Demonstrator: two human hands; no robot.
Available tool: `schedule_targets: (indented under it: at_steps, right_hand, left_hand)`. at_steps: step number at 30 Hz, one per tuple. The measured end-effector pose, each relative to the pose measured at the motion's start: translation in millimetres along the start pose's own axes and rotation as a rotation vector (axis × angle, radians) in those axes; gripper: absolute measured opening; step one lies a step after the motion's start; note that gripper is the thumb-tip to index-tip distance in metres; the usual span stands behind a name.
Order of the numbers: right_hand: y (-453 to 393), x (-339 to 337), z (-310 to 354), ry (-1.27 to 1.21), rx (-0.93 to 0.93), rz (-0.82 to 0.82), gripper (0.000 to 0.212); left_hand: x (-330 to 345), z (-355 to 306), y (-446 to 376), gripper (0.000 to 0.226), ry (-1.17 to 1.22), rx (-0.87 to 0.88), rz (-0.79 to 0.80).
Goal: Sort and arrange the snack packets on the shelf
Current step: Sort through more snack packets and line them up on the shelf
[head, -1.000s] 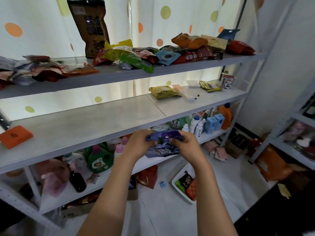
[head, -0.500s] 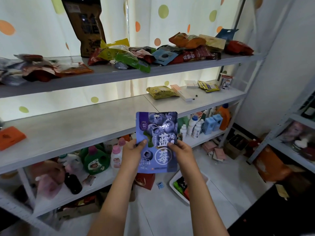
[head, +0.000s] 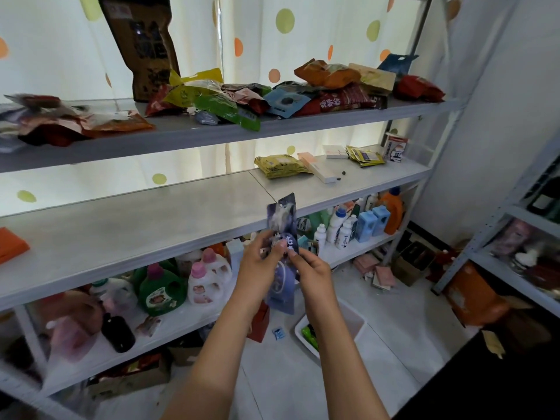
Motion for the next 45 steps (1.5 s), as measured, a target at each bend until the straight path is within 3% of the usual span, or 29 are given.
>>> schedule_targets:
  at_steps: [2, 5, 7, 9, 12, 18, 23, 36, 45]
  right_hand:
    - [4.6, -2.5, 6.5, -0.001, 0.025, -0.026, 0.016]
    - [9.1, -3.2, 17.8, 0.045, -0.049, 0.056, 0.031]
    - [10.3, 0.1, 20.1, 0.074, -0.097, 0.083, 0.032]
    - [8.8, 3.3, 17.0, 0.116, -0.138, 0.089, 0.033]
    - [9.1, 3.5, 12.3, 0.154, -0.165, 0.08, 0.04]
    - [4.4, -9.4, 8.6, 0.17, -0.153, -0.118, 0.033]
    - [6.6, -15.1, 7.7, 0.052, 0.006, -0.053, 0.02]
    - [17.0, -3.8, 9.3, -0.017, 0.007, -0.054, 0.024]
    - [12.2, 6.6, 21.9, -0.062, -0.027, -0.096, 0.021]
  left_hand:
    - [0.9, 5.3, -1.1, 0.026, 0.137, -0.126, 0.025]
    - [-1.9, 6.6, -2.9, 0.044, 0.373, -0.283, 0.056]
    - [-4.4, 3.1, -2.8, 0.045, 0.415, -0.273, 0.09]
    - [-6.4, -0.3, 1.1, 0.032, 0.421, -0.229, 0.103]
    - [-11.9, 1.5, 4.2, 0.023, 0.413, -0.226, 0.042]
    - [-33.2, 7.7, 9.5, 0.022, 0.359, -0.235, -0.085]
    - [-48.6, 3.2, 12.9, 0.029, 0.358, -0.178, -0.054]
    - [-65.1, 5.1, 17.8, 0.029, 0.338, -0.194, -0.109]
    - [-78.6, -0.8, 9.8, 0.008, 0.343, -0.125, -0.087]
Point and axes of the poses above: each hand's wrist, its own y-axis away from the middle knuckle, its own x-axis out of the palm, z = x × y, the point moved 3 cm from there along -y, towards the middle knuckle, and after that the axes turned 4 degrees about -z, right-handed, at the moved point
